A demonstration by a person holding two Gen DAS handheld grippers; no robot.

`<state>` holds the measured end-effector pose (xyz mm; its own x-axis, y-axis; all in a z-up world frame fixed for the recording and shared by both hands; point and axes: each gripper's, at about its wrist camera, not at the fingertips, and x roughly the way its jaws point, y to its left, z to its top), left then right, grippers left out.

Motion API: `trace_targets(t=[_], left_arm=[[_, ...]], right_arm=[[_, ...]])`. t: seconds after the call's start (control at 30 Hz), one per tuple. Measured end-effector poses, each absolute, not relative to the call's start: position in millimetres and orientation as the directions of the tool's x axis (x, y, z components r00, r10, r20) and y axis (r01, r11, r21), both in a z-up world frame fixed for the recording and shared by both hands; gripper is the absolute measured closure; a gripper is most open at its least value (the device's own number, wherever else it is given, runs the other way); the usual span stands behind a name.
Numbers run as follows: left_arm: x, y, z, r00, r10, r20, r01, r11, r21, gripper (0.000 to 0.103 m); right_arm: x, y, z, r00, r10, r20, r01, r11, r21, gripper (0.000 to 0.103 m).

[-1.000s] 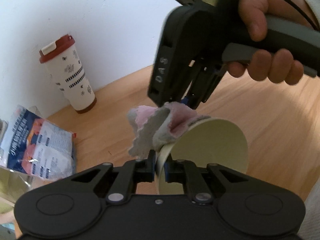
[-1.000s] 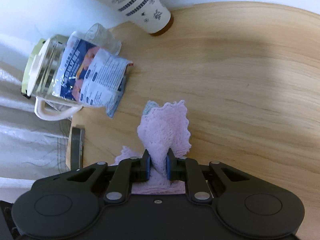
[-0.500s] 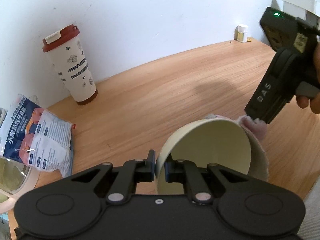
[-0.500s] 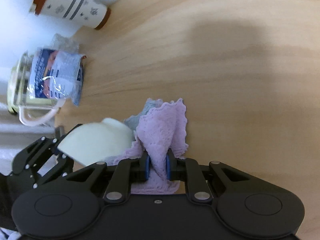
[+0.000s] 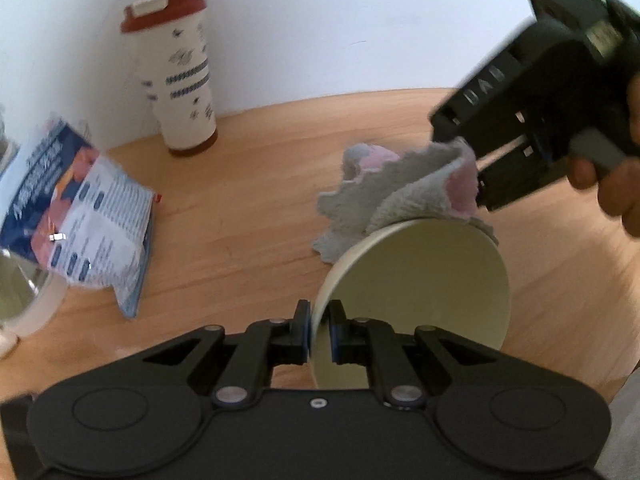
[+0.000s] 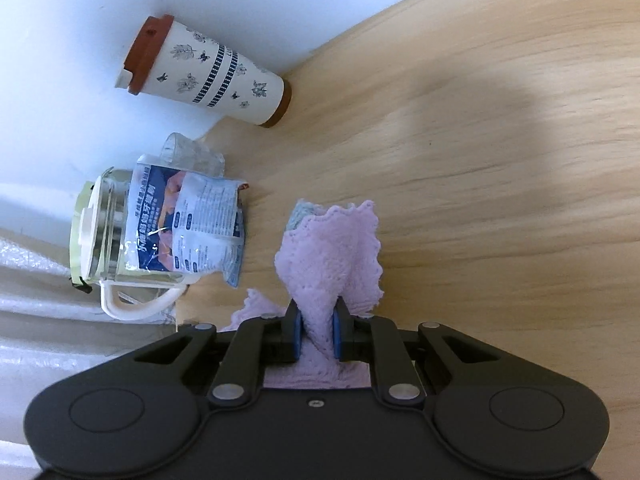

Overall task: Clean bowl
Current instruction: 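Keep wiping the bowl's outer wall with the cloth in the right gripper, then pull the grey cloth away from the bowl with the right gripper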

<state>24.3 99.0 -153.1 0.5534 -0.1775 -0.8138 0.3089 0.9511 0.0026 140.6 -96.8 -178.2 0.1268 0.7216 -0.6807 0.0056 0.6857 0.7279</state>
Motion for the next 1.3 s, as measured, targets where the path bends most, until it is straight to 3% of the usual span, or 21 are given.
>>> trace_targets(t=[0.17,0.37,0.63,0.87,1.3], left_arm=[[26.2,99.0,-151.7,0.544,-0.186,-0.818,0.308,0.951,-0.011,0.092],[27.1,99.3,-154.4,0.521,-0.188,-0.833,0.301,0.953,-0.028,0.095],[29.9,98.8,-154.8,0.512,-0.205,-0.834,0.298,0.953,-0.051,0.095],[34.2,99.7,-153.1,0.504,-0.215,-0.837,0.299,0.952,-0.064,0.095],[47.1,88.0,-151.2,0.449,-0.236,-0.862,0.342,0.936,-0.078,0.096]], right_arm=[[121.1,-123.0,-195.0,0.113,0.676,-0.728,0.074,0.725,0.685,0.085],[101.6,-148.3,-211.5,0.092,0.689,-0.719,0.191,0.696,0.692,0.085],[124.7,-117.6,-181.4,0.153,0.737,-0.659,0.113,0.649,0.752,0.085],[127.5,-86.9,-169.3,0.128,0.733,-0.668,-0.009,0.674,0.738,0.085],[110.9,-157.1,-200.7,0.154,0.687,-0.71,0.119,0.701,0.703,0.085]])
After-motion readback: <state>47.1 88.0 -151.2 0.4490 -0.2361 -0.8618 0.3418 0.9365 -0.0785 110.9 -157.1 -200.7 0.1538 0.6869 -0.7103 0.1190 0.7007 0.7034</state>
